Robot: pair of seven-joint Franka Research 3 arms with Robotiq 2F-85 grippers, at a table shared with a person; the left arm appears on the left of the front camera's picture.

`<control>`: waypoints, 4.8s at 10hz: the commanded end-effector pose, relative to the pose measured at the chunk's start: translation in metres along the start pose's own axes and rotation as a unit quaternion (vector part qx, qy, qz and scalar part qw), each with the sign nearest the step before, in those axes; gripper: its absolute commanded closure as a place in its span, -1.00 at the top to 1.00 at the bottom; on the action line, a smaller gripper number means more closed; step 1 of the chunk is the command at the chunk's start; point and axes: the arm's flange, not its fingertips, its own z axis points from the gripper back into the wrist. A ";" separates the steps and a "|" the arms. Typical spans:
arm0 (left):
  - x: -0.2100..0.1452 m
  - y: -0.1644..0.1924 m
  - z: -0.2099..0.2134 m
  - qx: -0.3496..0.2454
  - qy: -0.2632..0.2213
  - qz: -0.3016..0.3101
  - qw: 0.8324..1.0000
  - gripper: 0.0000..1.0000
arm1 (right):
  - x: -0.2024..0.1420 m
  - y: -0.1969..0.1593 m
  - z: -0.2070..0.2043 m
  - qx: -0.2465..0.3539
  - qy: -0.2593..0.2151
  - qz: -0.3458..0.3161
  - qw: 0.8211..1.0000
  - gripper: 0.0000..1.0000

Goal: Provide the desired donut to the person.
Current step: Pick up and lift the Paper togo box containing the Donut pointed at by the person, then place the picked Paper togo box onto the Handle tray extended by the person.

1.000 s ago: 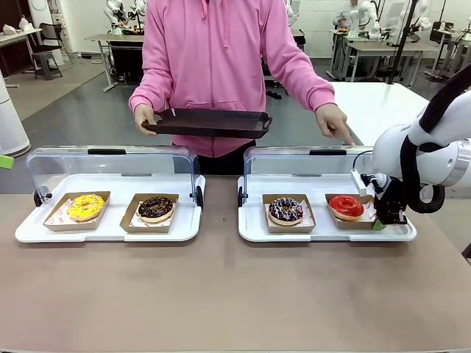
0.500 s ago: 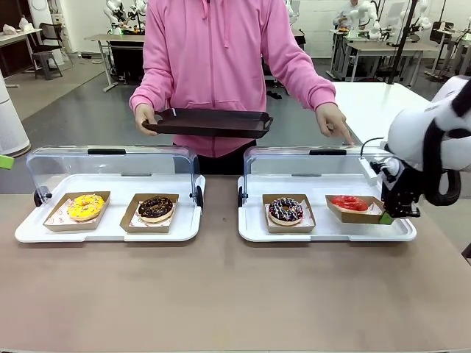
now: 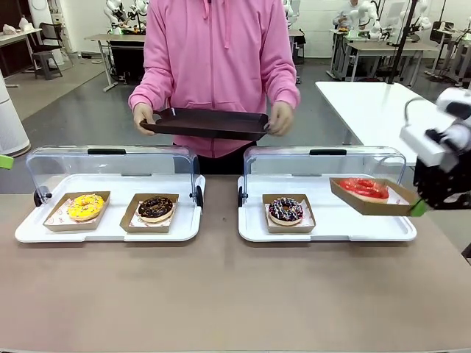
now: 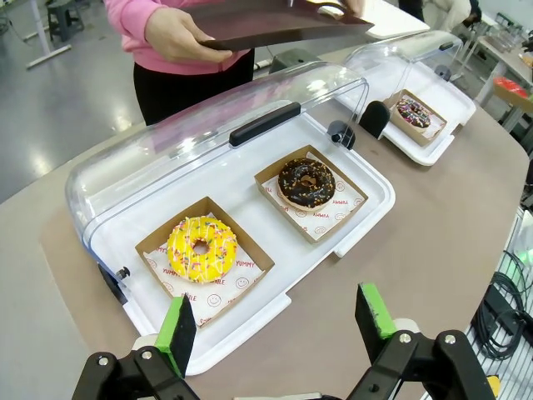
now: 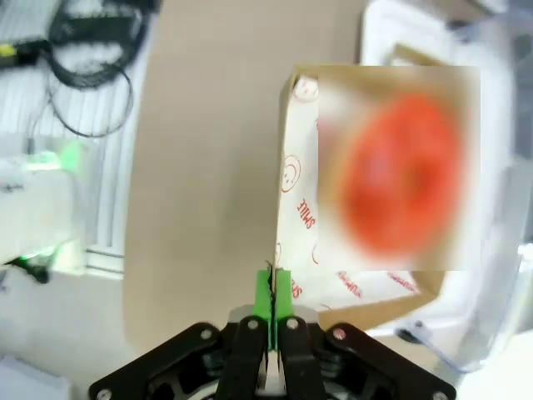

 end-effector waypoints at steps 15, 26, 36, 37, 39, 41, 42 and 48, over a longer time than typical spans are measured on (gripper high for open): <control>-0.002 0.003 -0.001 -0.005 -0.008 -0.008 1.000 1.00 | 0.039 0.023 0.058 -0.099 -0.010 0.060 0.993 -1.00; -0.002 0.003 -0.001 -0.005 -0.008 -0.008 1.000 1.00 | 0.039 0.023 0.058 -0.099 -0.010 0.060 0.993 -1.00; -0.002 0.003 -0.001 -0.005 -0.008 -0.008 1.000 1.00 | 0.174 -0.203 0.070 -0.059 0.024 -0.046 0.997 -0.96; -0.002 0.003 -0.001 -0.005 -0.008 -0.008 1.000 1.00 | 0.188 -0.240 0.042 -0.083 0.045 -0.084 0.992 -0.96; -0.002 0.003 -0.001 -0.005 -0.008 -0.008 1.000 1.00 | 0.203 -0.279 -0.001 -0.108 0.081 -0.108 0.985 -0.96; -0.002 0.003 -0.001 -0.005 -0.008 -0.008 1.000 1.00 | 0.214 -0.292 -0.040 -0.095 0.101 -0.091 0.986 -0.96; -0.002 0.003 -0.001 -0.005 -0.008 -0.008 1.000 1.00 | 0.215 -0.291 -0.054 -0.086 0.102 -0.084 0.987 -0.96; -0.002 0.003 -0.001 -0.005 -0.008 -0.008 1.000 1.00 | 0.212 -0.285 -0.091 -0.049 0.094 -0.056 0.993 -0.96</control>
